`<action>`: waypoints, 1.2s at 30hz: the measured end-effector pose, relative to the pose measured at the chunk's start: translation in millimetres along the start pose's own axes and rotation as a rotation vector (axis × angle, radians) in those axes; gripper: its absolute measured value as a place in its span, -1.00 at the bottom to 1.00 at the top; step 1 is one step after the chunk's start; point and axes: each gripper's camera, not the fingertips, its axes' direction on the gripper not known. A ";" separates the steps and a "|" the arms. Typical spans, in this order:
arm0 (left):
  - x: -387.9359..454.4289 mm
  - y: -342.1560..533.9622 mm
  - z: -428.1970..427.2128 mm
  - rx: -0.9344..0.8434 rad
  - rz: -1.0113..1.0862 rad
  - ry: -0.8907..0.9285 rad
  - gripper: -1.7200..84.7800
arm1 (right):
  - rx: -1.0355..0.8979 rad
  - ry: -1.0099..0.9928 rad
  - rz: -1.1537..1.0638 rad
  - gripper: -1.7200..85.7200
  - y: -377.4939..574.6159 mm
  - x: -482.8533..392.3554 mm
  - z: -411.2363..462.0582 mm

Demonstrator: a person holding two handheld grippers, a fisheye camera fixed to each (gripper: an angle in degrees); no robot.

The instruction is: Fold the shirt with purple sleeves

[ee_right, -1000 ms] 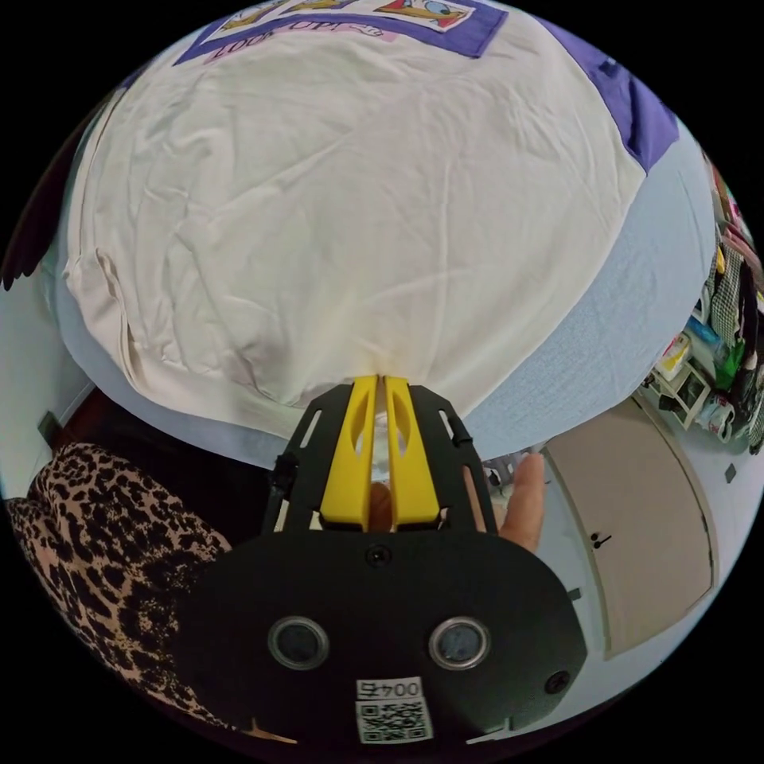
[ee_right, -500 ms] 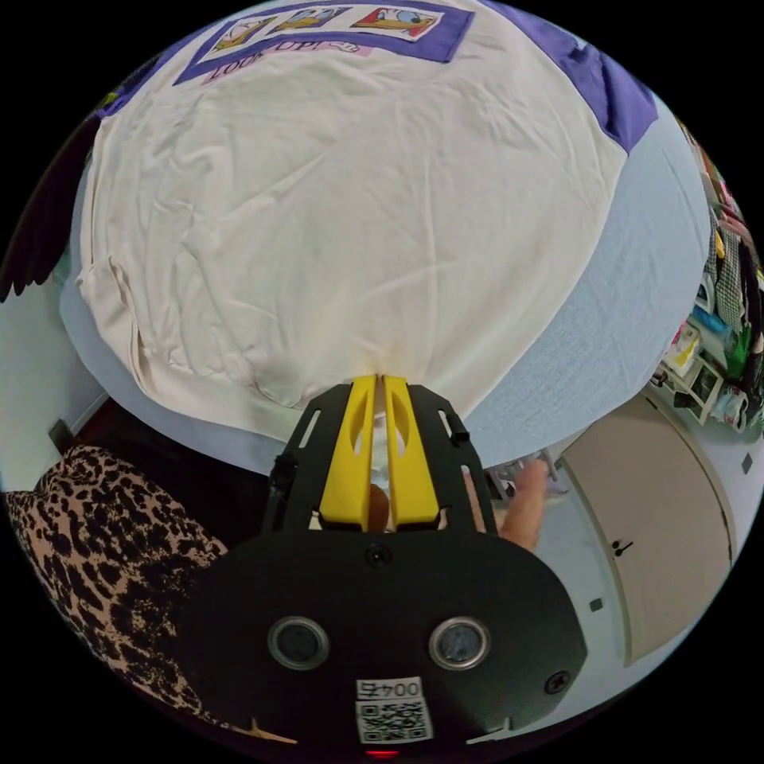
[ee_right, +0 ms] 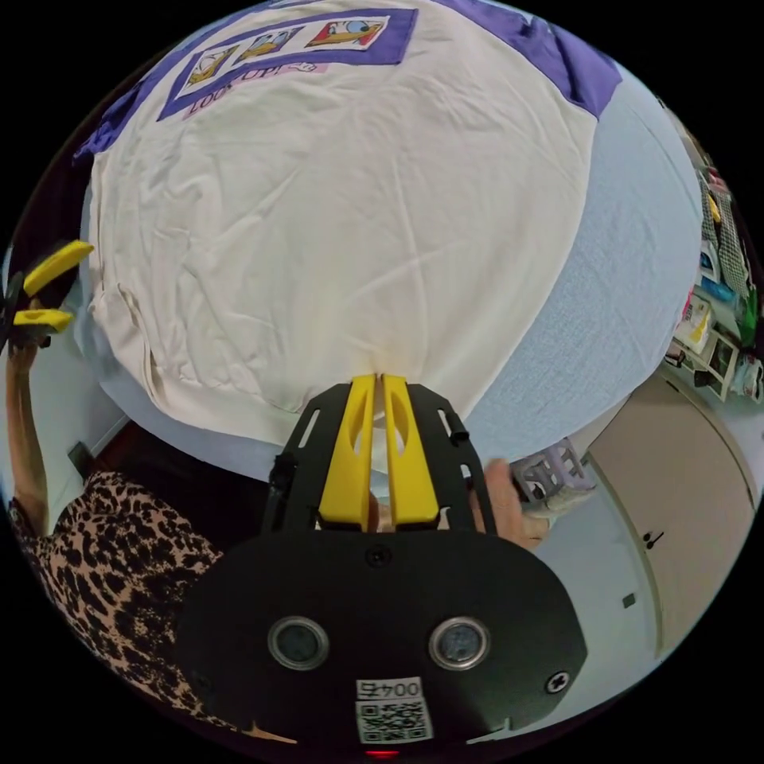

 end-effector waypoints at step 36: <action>107.3 164.8 119.3 0.059 -0.068 -0.061 -0.84 | 0.107 0.113 -0.134 -0.89 47.6 -74.8 -30.6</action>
